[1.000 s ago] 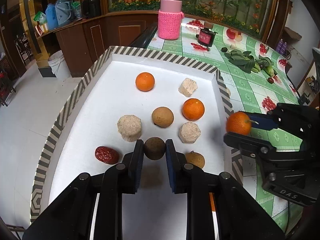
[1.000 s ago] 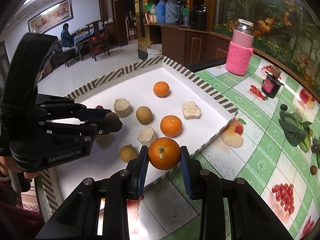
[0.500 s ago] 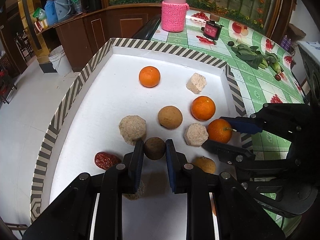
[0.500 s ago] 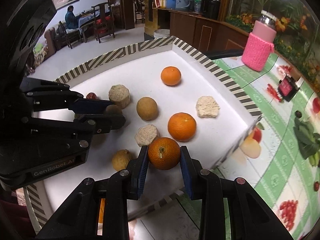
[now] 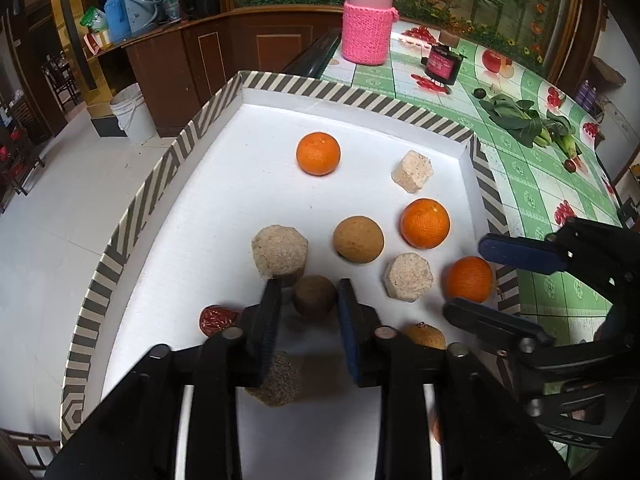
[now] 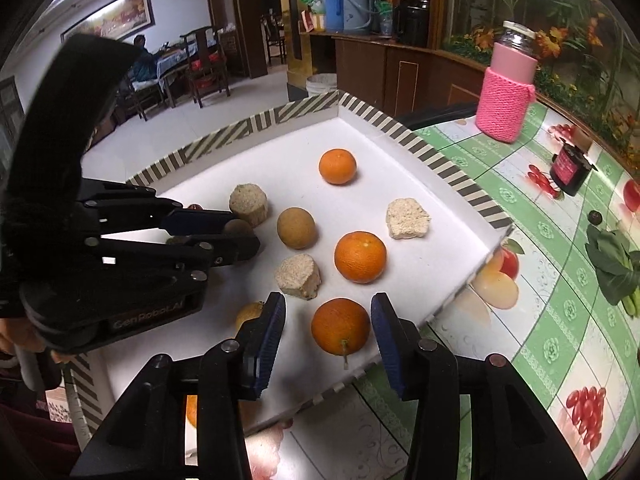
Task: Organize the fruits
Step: 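Carry the orange into the tray with the right tool while the left tool releases its brown fruit there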
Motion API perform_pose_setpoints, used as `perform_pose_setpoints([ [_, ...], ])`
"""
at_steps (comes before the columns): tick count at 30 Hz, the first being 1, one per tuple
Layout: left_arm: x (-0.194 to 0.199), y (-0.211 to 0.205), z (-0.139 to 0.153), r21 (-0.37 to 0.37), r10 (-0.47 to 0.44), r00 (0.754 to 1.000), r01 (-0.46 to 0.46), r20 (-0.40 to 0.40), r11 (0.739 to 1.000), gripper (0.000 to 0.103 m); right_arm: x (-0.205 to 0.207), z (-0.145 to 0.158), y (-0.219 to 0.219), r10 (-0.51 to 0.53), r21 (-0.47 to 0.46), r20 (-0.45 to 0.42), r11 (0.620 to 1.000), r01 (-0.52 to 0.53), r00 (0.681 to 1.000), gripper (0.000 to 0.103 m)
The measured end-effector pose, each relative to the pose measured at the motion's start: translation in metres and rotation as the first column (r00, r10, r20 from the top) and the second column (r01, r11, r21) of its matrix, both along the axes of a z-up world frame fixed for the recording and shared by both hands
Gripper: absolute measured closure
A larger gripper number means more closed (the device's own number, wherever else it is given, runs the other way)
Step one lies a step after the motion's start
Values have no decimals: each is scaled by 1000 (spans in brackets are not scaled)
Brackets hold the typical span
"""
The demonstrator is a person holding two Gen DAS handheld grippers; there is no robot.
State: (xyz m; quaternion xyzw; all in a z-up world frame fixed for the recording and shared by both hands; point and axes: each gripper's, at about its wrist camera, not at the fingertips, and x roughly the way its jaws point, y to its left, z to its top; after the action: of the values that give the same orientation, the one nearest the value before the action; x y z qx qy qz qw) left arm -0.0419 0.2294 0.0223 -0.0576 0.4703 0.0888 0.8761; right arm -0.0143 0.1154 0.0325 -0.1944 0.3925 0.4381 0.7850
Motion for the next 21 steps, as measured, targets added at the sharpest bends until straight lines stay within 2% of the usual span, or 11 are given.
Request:
perform_pose_setpoints([
  [2,-2,-1,3,7,6,1000,-7,20,1000,50,-2,3,-5,-13,17,4,1000,13,1000,55],
  [3,-4,-1,5,14,12,999,-13,38,1000,47,-3,5,-8,-19,26,3,999,19,1000,52],
  [7,-11,-2,12,28,40,996,-42,82,999,45,-10,12,-16,-52,61,16,997,51,999,43],
  [11,-17,-5,16,45,57,992,-63,115,997,33,-16,16,-23,-86,88,27,993,84,996,39],
  [13,-22,-9,21,68,61,987,-72,150,995,29,-19,18,-28,-114,106,37,988,109,993,31],
  [18,-34,-19,32,117,65,974,-92,217,989,22,-25,17,-37,-166,125,56,980,158,985,26],
  [21,-41,-29,37,143,55,964,-95,262,985,21,-27,18,-45,-194,150,49,971,184,980,26],
])
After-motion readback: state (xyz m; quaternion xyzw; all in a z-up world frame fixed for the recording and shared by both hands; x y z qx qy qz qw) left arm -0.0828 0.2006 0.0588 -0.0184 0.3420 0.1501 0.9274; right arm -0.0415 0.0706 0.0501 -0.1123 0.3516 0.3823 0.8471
